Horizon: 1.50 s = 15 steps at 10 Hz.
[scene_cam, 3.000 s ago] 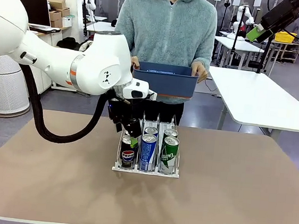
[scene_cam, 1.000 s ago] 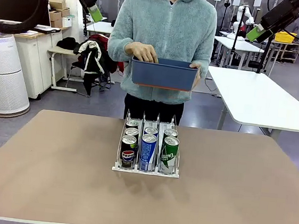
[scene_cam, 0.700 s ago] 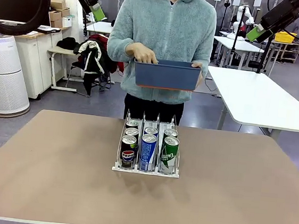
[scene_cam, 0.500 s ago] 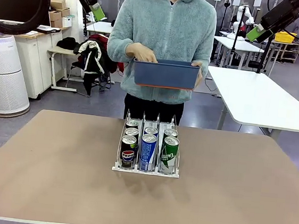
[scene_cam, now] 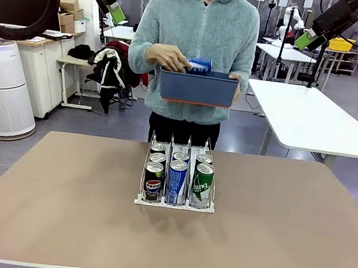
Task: Fill the beverage cans into the dispenser.
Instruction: Pick up the Ionic drink handed by the human.
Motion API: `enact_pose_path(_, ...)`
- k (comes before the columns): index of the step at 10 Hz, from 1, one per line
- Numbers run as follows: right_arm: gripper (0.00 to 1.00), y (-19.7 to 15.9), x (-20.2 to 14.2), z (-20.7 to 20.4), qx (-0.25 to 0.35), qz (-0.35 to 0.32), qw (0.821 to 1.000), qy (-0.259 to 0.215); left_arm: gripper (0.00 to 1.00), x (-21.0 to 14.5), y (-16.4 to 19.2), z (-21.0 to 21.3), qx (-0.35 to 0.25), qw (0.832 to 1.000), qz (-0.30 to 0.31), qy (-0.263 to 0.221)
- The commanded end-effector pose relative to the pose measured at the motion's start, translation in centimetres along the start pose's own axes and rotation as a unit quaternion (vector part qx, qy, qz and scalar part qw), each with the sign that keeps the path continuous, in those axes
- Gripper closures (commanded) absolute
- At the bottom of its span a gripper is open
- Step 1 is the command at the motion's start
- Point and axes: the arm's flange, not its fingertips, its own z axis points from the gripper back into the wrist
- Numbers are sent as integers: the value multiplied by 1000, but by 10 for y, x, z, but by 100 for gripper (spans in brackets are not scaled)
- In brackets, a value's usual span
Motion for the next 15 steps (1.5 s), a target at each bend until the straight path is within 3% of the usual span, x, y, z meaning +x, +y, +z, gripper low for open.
enact_pose_path(1,0,0,-1,-1,2,0,1000,1,0,-1,0,0,3,1000,-6,2)
enact_pose_path(14,0,0,-1,-1,2,0,1000,1,0,0,0,0,0,1000,0,0)
enact_pose_path(15,0,0,-1,-1,2,0,1000,1,0,-1,4,-4,23,999,-6,24)
